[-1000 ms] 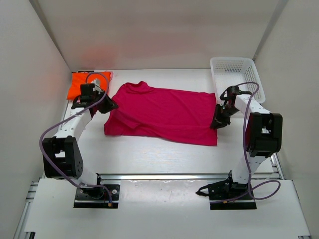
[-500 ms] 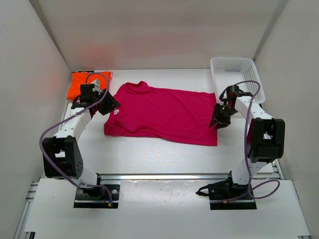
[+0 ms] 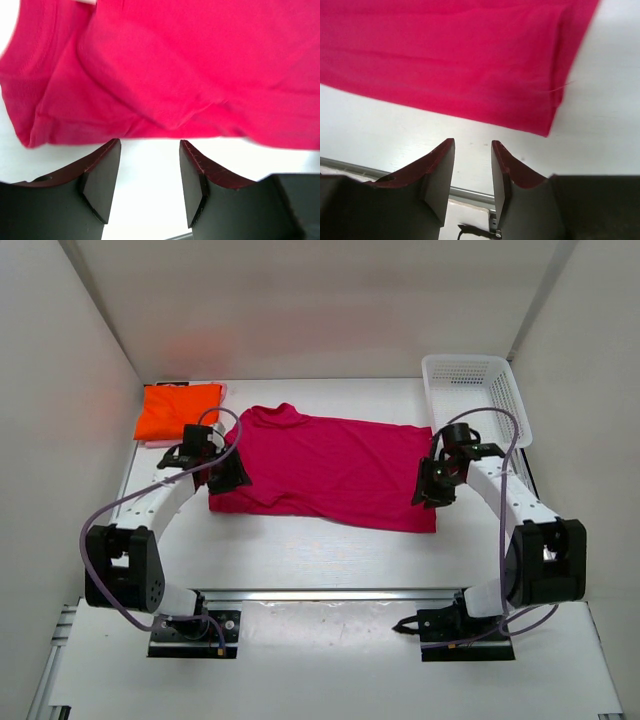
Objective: Fold and stack the t-shirts
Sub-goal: Fold the flattened tshirt in 1/3 of the way
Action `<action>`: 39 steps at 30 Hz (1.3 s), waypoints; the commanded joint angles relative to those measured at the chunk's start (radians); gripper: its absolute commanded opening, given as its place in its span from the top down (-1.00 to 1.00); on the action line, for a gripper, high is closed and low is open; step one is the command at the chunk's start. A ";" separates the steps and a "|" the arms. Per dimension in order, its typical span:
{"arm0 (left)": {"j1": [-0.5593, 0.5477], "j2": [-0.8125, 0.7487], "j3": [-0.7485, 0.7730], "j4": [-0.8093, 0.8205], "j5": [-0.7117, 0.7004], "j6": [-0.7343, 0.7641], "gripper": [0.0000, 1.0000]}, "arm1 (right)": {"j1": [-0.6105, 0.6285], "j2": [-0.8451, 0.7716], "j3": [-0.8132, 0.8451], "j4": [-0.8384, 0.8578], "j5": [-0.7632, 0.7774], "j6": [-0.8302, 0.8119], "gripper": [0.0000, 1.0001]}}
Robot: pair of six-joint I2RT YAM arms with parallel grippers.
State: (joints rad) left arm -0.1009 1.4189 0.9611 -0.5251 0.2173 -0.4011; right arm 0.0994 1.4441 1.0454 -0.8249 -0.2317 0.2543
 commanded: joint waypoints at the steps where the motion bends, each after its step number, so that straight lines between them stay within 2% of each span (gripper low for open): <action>1: -0.032 -0.014 -0.021 -0.052 -0.074 0.051 -0.22 | 0.040 -0.042 -0.057 0.081 0.005 0.043 0.33; 9: -0.094 0.038 -0.055 -0.016 -0.176 0.044 -0.21 | 0.132 0.025 -0.107 0.240 -0.012 0.099 0.34; 14: -0.112 0.104 -0.024 -0.053 -0.216 0.047 -0.30 | 0.137 0.087 -0.091 0.273 -0.017 0.099 0.34; 15: -0.124 0.109 -0.022 -0.056 -0.267 0.038 -0.31 | 0.143 0.094 -0.085 0.276 -0.009 0.099 0.33; 20: -0.140 0.144 -0.015 -0.078 -0.315 0.044 -0.31 | 0.114 0.131 -0.079 0.306 0.009 0.080 0.33; 22: -0.138 0.167 -0.006 -0.093 -0.348 0.041 -0.09 | 0.106 0.154 -0.084 0.325 0.017 0.071 0.34; 26: -0.126 0.190 0.011 -0.107 -0.387 0.051 0.56 | 0.109 0.203 -0.073 0.346 0.051 0.063 0.33; 27: -0.126 0.189 0.014 -0.114 -0.392 0.050 0.64 | 0.111 0.206 -0.070 0.345 0.055 0.057 0.32; 28: -0.123 0.181 0.004 -0.116 -0.397 0.050 0.88 | 0.115 0.213 -0.070 0.352 0.069 0.057 0.32; 29: -0.126 0.181 0.005 -0.118 -0.404 0.051 1.00 | 0.114 0.229 -0.068 0.352 0.069 0.056 0.32; 38: -0.154 0.124 -0.012 -0.153 -0.447 0.053 1.00 | 0.135 0.242 -0.093 0.352 0.072 0.059 0.31; 39: -0.152 0.115 -0.016 -0.150 -0.425 0.051 0.93 | 0.138 0.233 -0.100 0.360 0.071 0.057 0.31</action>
State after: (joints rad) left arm -0.2459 1.6096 0.9382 -0.6762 -0.1974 -0.3519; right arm 0.2203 1.6661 0.9516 -0.4995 -0.1902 0.3244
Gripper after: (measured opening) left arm 0.029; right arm 0.346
